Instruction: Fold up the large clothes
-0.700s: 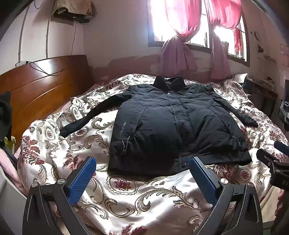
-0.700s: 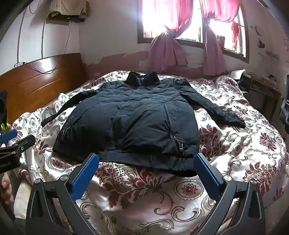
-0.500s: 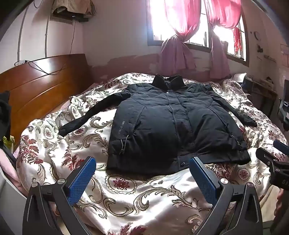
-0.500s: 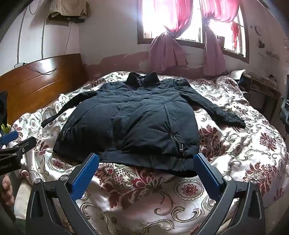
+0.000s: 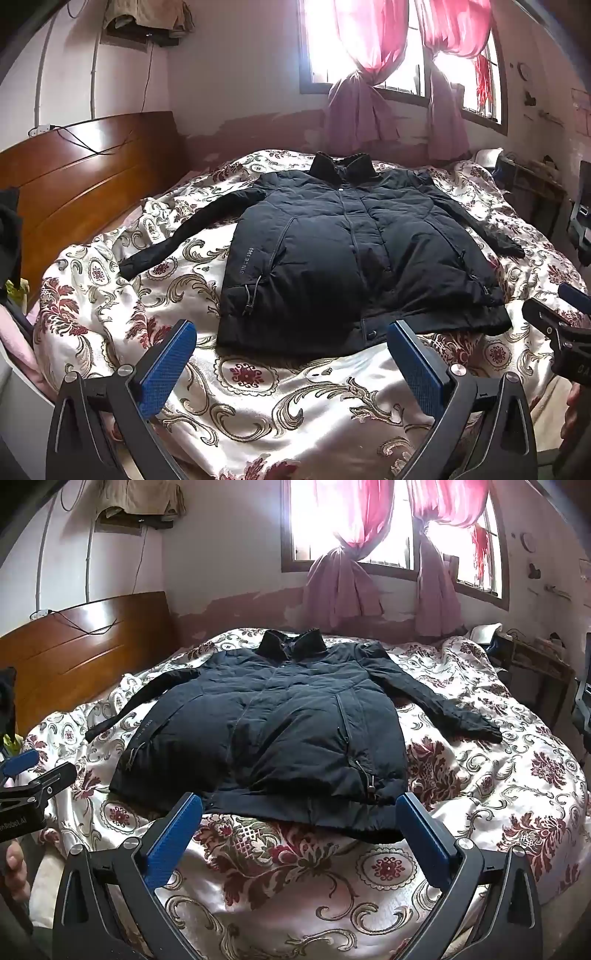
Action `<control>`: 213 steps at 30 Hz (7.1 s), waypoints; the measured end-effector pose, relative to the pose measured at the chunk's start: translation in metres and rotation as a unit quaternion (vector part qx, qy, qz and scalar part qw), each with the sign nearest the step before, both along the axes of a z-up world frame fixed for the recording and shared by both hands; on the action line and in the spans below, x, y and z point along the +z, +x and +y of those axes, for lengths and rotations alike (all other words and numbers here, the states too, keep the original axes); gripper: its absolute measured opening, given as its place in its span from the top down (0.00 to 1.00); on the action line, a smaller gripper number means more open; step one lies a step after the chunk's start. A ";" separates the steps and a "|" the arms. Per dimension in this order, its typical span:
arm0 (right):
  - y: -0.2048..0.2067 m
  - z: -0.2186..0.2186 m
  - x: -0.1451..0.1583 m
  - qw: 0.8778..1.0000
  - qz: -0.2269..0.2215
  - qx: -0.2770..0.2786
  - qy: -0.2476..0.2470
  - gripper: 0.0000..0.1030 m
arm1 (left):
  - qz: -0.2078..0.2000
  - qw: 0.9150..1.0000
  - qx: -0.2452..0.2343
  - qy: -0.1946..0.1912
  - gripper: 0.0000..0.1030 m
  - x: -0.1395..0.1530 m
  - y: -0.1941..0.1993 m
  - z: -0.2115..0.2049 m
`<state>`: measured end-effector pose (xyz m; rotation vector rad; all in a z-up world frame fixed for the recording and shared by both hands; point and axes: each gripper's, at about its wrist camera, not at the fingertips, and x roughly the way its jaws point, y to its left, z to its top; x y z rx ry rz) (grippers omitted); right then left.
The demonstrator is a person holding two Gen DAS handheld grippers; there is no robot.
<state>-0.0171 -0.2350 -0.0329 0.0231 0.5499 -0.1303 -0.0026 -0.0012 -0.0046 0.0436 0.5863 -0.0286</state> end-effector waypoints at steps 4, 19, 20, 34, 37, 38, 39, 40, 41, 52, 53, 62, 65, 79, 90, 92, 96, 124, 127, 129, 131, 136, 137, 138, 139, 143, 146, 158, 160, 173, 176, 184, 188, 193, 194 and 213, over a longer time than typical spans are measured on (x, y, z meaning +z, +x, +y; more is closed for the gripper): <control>0.000 0.000 0.000 1.000 0.000 0.000 0.000 0.01 | 0.000 1.000 0.000 -0.002 0.00 -0.001 -0.002 0.000; -0.001 0.000 0.001 1.000 -0.002 0.001 0.000 0.01 | -0.001 1.000 -0.001 0.001 0.00 0.002 -0.002 -0.004; -0.001 0.000 0.000 1.000 -0.002 0.000 0.000 0.01 | -0.001 1.000 -0.001 0.001 0.00 0.001 -0.002 -0.005; -0.002 -0.001 0.000 1.000 -0.003 0.001 0.000 0.01 | -0.001 1.000 -0.002 0.001 0.00 0.007 -0.002 -0.006; -0.002 -0.001 0.000 1.000 -0.003 0.001 0.001 0.01 | 0.000 1.000 -0.002 0.001 0.00 0.008 -0.002 -0.008; -0.002 -0.001 0.000 1.000 -0.003 0.001 0.001 0.01 | 0.000 1.000 -0.002 0.001 0.00 0.007 -0.002 -0.008; -0.002 -0.001 0.000 1.000 -0.003 0.001 0.000 0.01 | -0.001 1.000 -0.002 0.001 0.00 0.005 -0.001 -0.004; -0.002 -0.001 0.000 1.000 -0.004 0.001 0.000 0.01 | -0.001 1.000 -0.002 0.001 0.00 0.006 -0.001 -0.004; -0.002 -0.001 0.000 1.000 -0.003 0.002 0.000 0.01 | -0.001 1.000 -0.002 0.001 0.00 0.005 -0.001 -0.004; -0.003 -0.001 -0.002 1.000 -0.004 0.002 0.000 0.01 | -0.002 1.000 -0.002 0.001 0.00 0.005 -0.001 -0.004; -0.003 -0.001 -0.002 1.000 -0.004 0.002 0.000 0.01 | -0.002 1.000 -0.002 0.001 0.00 0.005 -0.001 -0.004; -0.004 -0.001 -0.004 1.000 -0.004 0.002 0.001 0.01 | -0.001 1.000 -0.002 0.001 0.00 0.005 -0.001 -0.004; -0.004 -0.002 -0.006 1.000 -0.002 0.003 0.000 0.01 | 0.001 1.000 -0.002 0.001 0.00 0.005 -0.002 -0.004; 0.034 -0.016 -0.001 0.997 0.069 -0.032 -0.016 0.01 | 0.073 0.997 0.010 0.000 0.00 0.006 0.038 0.000; 0.079 -0.041 0.030 0.991 0.081 -0.078 -0.077 0.01 | 0.084 0.996 0.009 0.039 0.00 0.037 0.098 -0.026; 0.087 -0.048 0.033 0.990 0.081 -0.084 -0.075 0.01 | 0.087 0.996 0.003 0.036 0.00 0.043 0.111 -0.031; 0.105 -0.068 0.037 0.990 0.080 -0.093 -0.068 0.01 | 0.096 0.995 -0.001 0.038 0.00 0.050 0.141 -0.043; 0.274 -0.455 -0.131 0.873 -0.001 -0.312 0.375 0.01 | 0.112 0.987 -0.114 -0.019 0.00 -0.026 0.464 -0.280; 0.287 -0.483 -0.152 0.842 -0.008 -0.333 0.425 0.25 | 0.130 0.984 -0.121 -0.028 0.00 -0.043 0.483 -0.301; 0.297 -0.494 -0.168 0.822 -0.002 -0.347 0.452 0.44 | 0.141 0.982 -0.124 -0.029 0.00 -0.054 0.493 -0.314; 0.306 -0.504 -0.186 0.797 -0.002 -0.362 0.483 0.59 | 0.155 0.979 -0.131 -0.023 0.00 -0.064 0.500 -0.324; 0.322 -0.511 -0.196 0.797 -0.008 -0.360 0.486 0.94 | 0.198 0.967 -0.159 -0.007 0.00 -0.089 0.517 -0.346; 0.328 -0.509 -0.188 0.812 -0.008 -0.355 0.463 0.96 | 0.206 0.965 -0.160 -0.006 0.00 -0.092 0.519 -0.347; 0.331 -0.507 -0.179 0.825 -0.008 -0.351 0.442 0.96 | 0.213 0.964 -0.161 -0.008 0.00 -0.094 0.521 -0.347; 0.334 -0.505 -0.166 0.839 -0.013 -0.346 0.419 0.97 | 0.217 0.963 -0.162 -0.016 0.00 -0.094 0.522 -0.345; 0.344 -0.486 -0.094 0.892 -0.054 -0.317 0.319 0.97 | 0.213 0.964 -0.155 -0.019 0.01 -0.080 0.515 -0.329; 0.355 -0.449 -0.018 0.931 -0.101 -0.266 0.228 0.97 | 0.185 0.971 -0.149 -0.013 0.01 -0.049 0.502 -0.297; 0.409 -0.135 0.115 0.990 -0.091 0.048 -0.098 0.97 | 0.177 0.974 -0.101 -0.097 0.01 0.051 0.477 -0.087; 0.412 -0.088 0.109 0.986 -0.068 0.084 -0.129 0.97 | 0.185 0.973 -0.086 -0.111 0.01 0.053 0.474 -0.054; 0.399 0.040 -0.046 0.950 0.176 0.200 -0.161 0.71 | 0.231 0.934 -0.074 -0.263 0.01 -0.042 0.459 0.029; 0.366 0.025 -0.038 0.959 0.154 0.207 -0.117 0.47 | 0.239 0.925 -0.096 -0.278 0.01 -0.058 0.462 0.014; 0.312 -0.064 -0.007 0.979 0.100 0.171 -0.038 0.42 | 0.257 0.926 -0.112 -0.253 0.08 -0.092 0.497 -0.043; 0.294 -0.095 -0.008 0.985 0.093 0.140 -0.044 0.42 | 0.270 0.926 -0.117 -0.237 0.61 -0.100 0.511 -0.061; 0.311 -0.116 -0.003 0.991 0.068 0.099 -0.051 0.42 | 0.265 0.935 -0.077 -0.224 0.96 -0.095 0.513 -0.063; 0.313 -0.120 0.001 0.993 0.056 0.091 -0.041 0.42 | 0.255 0.938 -0.069 -0.223 0.96 -0.089 0.511 -0.061; 0.492 -0.065 -0.064 0.981 0.178 0.066 -0.029 0.41 | 0.217 0.975 0.034 -0.035 0.97 -0.085 0.512 -0.005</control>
